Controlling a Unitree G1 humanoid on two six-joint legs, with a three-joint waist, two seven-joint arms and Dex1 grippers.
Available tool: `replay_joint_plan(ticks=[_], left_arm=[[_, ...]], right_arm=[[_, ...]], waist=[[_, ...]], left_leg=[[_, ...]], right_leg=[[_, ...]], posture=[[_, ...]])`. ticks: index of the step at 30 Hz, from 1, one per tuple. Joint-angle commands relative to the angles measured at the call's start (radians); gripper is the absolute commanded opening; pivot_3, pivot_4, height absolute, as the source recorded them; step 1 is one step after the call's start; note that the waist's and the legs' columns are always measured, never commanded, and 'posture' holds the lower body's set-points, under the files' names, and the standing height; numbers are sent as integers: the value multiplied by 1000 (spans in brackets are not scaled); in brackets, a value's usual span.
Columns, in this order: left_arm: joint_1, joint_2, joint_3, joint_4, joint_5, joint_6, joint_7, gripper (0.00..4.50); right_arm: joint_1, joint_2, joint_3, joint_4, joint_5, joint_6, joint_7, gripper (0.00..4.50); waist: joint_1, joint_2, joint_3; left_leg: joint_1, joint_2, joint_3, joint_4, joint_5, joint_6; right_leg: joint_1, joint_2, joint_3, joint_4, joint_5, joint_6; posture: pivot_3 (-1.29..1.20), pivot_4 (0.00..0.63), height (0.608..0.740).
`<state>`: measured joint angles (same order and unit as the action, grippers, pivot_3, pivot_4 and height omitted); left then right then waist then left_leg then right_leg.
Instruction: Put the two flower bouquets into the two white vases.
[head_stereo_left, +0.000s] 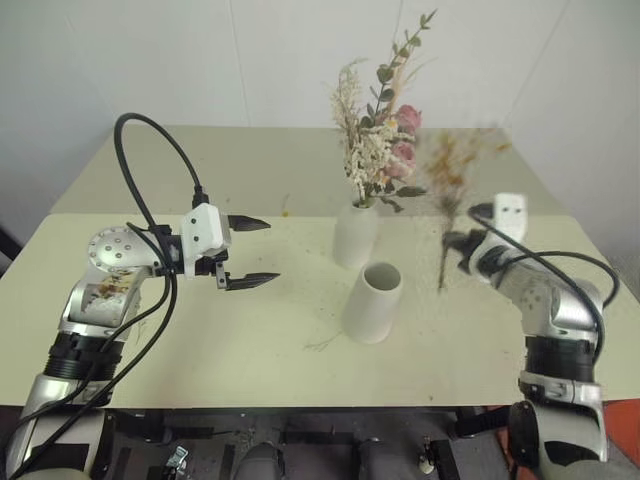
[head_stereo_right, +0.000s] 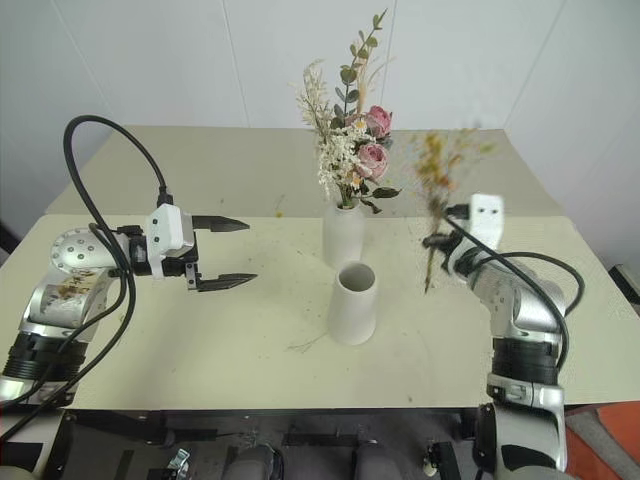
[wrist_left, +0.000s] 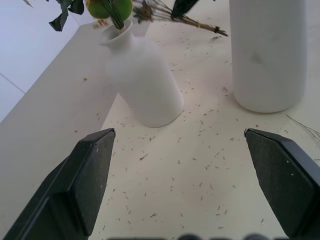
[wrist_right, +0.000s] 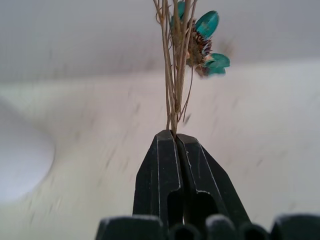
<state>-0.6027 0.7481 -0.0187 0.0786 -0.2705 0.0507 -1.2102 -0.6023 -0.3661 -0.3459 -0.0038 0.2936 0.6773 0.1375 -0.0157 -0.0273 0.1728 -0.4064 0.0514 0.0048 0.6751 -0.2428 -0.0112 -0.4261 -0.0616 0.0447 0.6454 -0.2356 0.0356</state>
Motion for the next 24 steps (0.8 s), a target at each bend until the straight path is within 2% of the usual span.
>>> replay_joint_plan(ticks=[1, 2, 4, 7, 11, 15, 19, 24], left_arm=[[-21, 13, 14, -4, -5, -12, -5, 4500], [-25, 13, 13, 2, -5, -13, -8, 4500], [-34, 12, 9, 15, -5, -18, -17, 4500], [-45, 10, 7, 35, -2, -26, -24, 4500], [-57, 7, -2, 52, 4, -35, -34, 4500], [-65, 5, -6, 60, 4, -40, -43, 4500], [-76, 5, -7, 64, 3, -37, -48, 4500], [-73, 16, 6, 41, -15, -18, -58, 4500]], right_arm=[[40, 34, -80, -151, -1, -272, -34, 19], [70, 43, -80, -195, 1, -326, -21, 19], [126, 81, -117, -287, 142, -397, 83, 19], [177, 116, -133, -389, 285, -436, 158, 19], [261, 122, -98, -556, 473, -424, 245, 19], [321, 103, -36, -635, 656, -375, 324, 19], [325, 116, 89, -591, 592, -401, 379, 19], [270, 140, 166, -464, 480, -486, 432, 19]], waist=[[-2, 0, 0], [-2, 0, 0], [-2, 0, 0], [-4, 0, 0], [-3, 0, 0], [-2, 0, 0], [-3, 0, 0], [-2, 0, 0]], left_leg=[[0, 0, 0, 0, 0, 0], [0, 0, 0, 0, 0, 0], [0, 0, 0, 0, 0, 0], [1, 0, 0, 0, 0, 0], [2, 0, 0, 0, 0, 0], [2, 0, 0, 0, 0, 0], [4, 0, 0, 1, 0, 0], [4, 0, 0, 1, 0, 0]], right_leg=[[0, 0, 0, 0, 0, 0], [0, 0, 0, 0, 0, 0], [0, 0, 0, 0, 0, 0], [1, 0, 0, 0, 0, 0], [2, 0, 0, 1, 0, 0], [2, 0, 0, 0, 0, 0], [4, 0, 0, 1, 0, 0], [3, 1, 0, 2, 0, 0]], posture=[[0, 150, 740], [0, 150, 740], [0, 150, 740], [0, 150, 740], [0, 150, 740], [0, 150, 740], [0, 150, 740], [0, 150, 740]])
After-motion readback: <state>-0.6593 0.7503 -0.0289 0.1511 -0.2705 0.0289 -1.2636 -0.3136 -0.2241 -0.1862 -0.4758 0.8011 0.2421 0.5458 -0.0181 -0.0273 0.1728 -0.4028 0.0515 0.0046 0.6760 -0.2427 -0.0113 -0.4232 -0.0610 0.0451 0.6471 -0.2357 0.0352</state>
